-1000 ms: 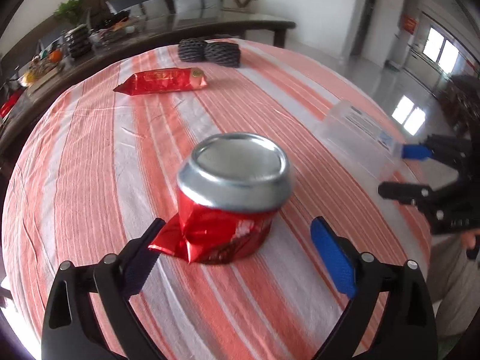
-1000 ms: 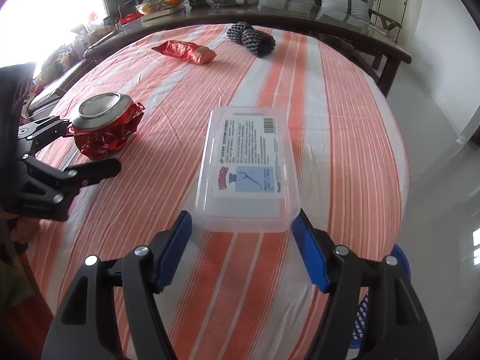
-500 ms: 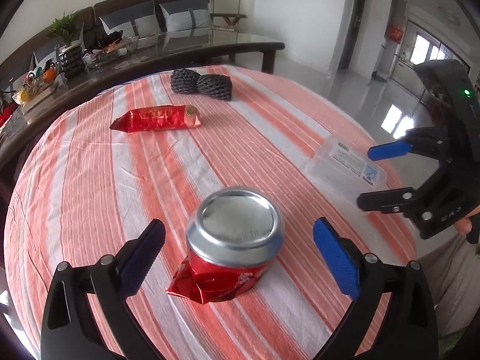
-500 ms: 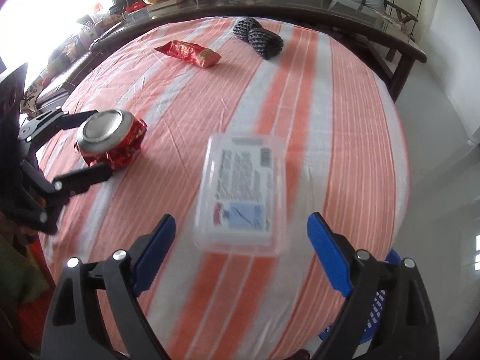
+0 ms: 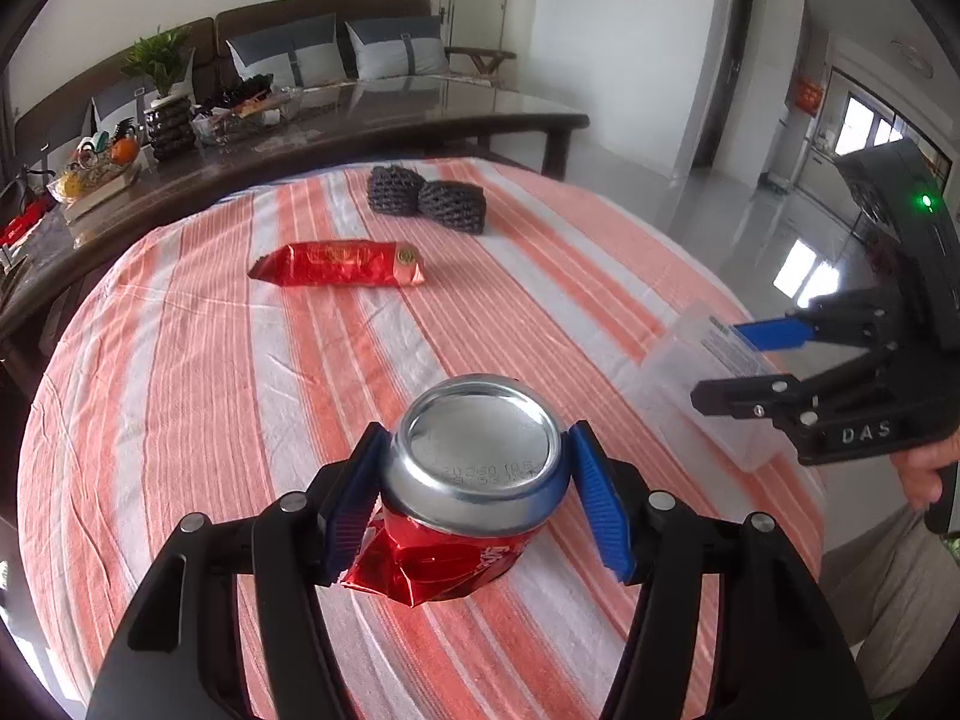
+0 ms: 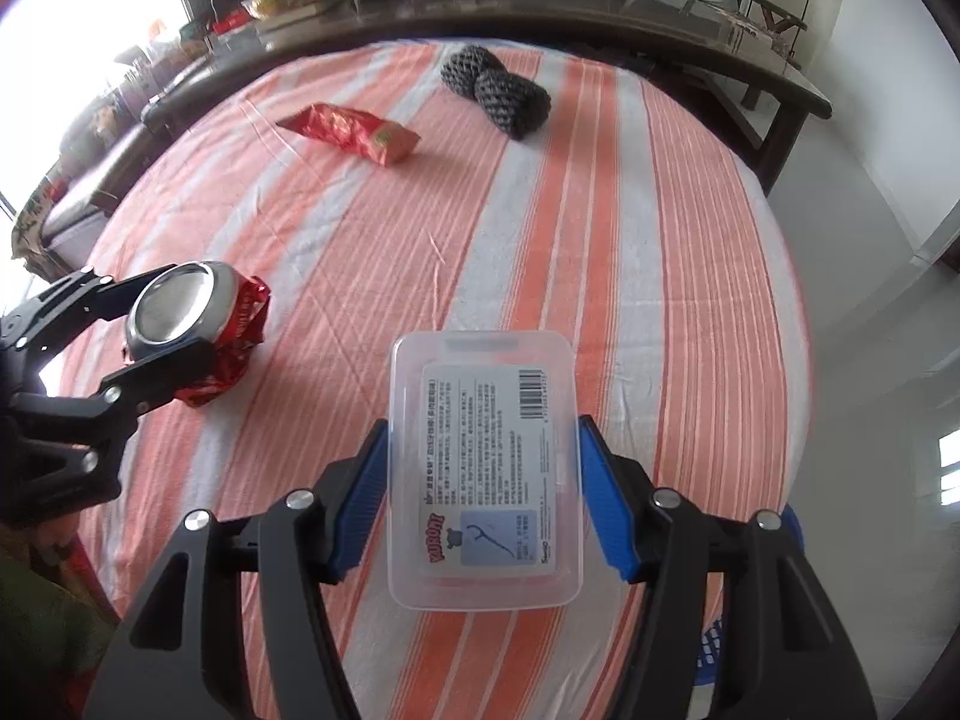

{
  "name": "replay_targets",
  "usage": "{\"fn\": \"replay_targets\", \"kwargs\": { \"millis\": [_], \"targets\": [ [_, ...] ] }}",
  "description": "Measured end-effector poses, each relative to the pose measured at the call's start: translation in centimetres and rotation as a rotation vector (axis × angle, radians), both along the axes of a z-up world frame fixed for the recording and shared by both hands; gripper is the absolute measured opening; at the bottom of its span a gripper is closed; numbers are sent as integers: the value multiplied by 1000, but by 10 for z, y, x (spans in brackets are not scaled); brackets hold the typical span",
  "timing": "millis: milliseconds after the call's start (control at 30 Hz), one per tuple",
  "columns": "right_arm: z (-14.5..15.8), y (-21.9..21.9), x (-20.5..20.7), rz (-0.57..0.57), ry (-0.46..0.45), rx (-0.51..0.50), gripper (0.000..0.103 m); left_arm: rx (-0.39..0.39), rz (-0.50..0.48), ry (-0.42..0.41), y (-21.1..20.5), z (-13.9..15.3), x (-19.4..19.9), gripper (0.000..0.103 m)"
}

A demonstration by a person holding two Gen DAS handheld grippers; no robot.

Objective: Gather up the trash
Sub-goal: 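Grasp the crushed red can with the left tool while the right tool grasps the clear box, then carry the can and clear box over the wastebasket and open both tools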

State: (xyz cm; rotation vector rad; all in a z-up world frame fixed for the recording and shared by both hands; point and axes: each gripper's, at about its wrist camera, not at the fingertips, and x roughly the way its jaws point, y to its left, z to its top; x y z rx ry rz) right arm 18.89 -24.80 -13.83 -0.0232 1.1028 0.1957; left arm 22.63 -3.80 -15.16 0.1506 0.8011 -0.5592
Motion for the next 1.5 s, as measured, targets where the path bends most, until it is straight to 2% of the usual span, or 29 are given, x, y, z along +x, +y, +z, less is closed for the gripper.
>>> {"fn": "replay_targets", "kwargs": {
  "millis": [267,600,700,833,967,1133,1267,1400,1500],
  "targets": [
    [15,-19,-19,-16,-43,74,59,44,55,-33,-17,10,-8,61],
    [20,-56,-39,-67,-71,96,59,75,108,-31,-30,5,-4,61],
    [20,-75,-49,-95,-87,98,59,38,100,-1,-30,5,-6,61],
    [14,-117,-69,-179,-103,126,59,-91,50,89,-37,13,-17,61],
    [-7,-182,-92,-314,-86,140,59,-139,-68,118,-84,25,-45,61],
    [-35,-253,-110,-454,-51,153,59,-147,-237,160,-181,25,-85,61],
    [-59,-295,-120,-526,-33,171,59,-125,-290,205,-254,6,-99,61],
    [-80,-326,-124,-575,-14,198,59,-92,-297,259,-314,-30,-101,61],
    [-93,-338,-127,-582,-3,218,59,-53,-310,250,-350,-53,-103,61]
  ]
}}
